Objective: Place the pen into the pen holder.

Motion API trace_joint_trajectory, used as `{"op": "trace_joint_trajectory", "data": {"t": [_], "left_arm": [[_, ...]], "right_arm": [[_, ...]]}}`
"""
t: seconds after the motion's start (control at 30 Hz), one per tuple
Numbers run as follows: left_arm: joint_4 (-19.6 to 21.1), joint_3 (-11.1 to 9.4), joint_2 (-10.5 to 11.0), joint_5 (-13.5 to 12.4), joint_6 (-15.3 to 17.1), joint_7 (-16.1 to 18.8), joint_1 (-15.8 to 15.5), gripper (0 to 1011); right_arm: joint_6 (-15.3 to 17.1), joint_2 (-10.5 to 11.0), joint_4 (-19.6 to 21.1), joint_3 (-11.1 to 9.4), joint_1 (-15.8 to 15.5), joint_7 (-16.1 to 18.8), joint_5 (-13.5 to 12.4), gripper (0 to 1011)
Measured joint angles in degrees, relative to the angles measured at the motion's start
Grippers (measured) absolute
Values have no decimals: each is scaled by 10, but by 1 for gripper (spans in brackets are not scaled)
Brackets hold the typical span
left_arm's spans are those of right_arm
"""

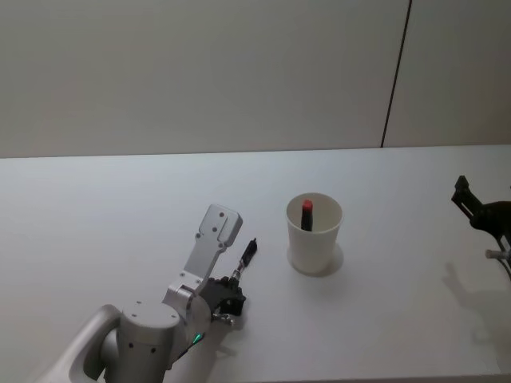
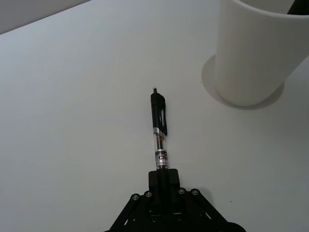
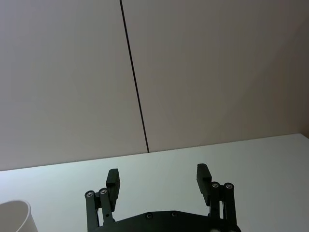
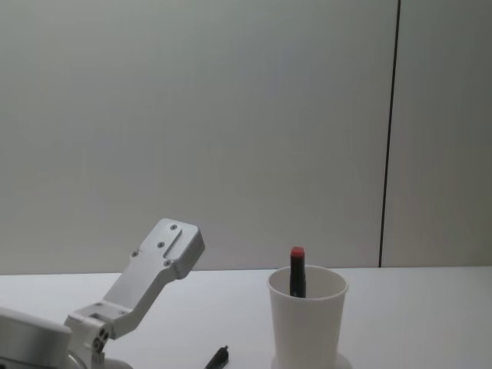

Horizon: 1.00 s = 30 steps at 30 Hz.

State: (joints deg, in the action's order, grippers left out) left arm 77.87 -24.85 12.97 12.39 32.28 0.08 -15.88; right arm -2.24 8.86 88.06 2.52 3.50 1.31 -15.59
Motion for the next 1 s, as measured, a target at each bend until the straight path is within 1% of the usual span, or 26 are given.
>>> {"op": "trace_joint_trajectory", "data": {"t": [0.3, 0.43, 0.7, 0.8, 0.83, 0.9, 1.0], "left_arm": [[2, 2, 0, -3, 0, 1, 3, 131], [12, 4, 2, -9, 0, 12, 7, 131], [47, 8, 8, -23, -6, 38, 16, 131], [66, 10, 11, -32, -14, 54, 20, 131], [66, 10, 11, -32, -14, 54, 20, 131], [80, 12, 13, -41, -23, 66, 24, 131], [90, 13, 14, -48, -30, 74, 26, 131]], "right_arm": [[0, 0, 0, 0, 0, 0, 0, 1002], [0, 0, 0, 0, 0, 0, 0, 1002], [0, 0, 0, 0, 0, 0, 0, 1002], [0, 0, 0, 0, 0, 0, 0, 1002], [0, 0, 0, 0, 0, 0, 0, 1002], [0, 0, 0, 0, 0, 0, 0, 1002], [0, 0, 0, 0, 0, 0, 0, 1002]]}}
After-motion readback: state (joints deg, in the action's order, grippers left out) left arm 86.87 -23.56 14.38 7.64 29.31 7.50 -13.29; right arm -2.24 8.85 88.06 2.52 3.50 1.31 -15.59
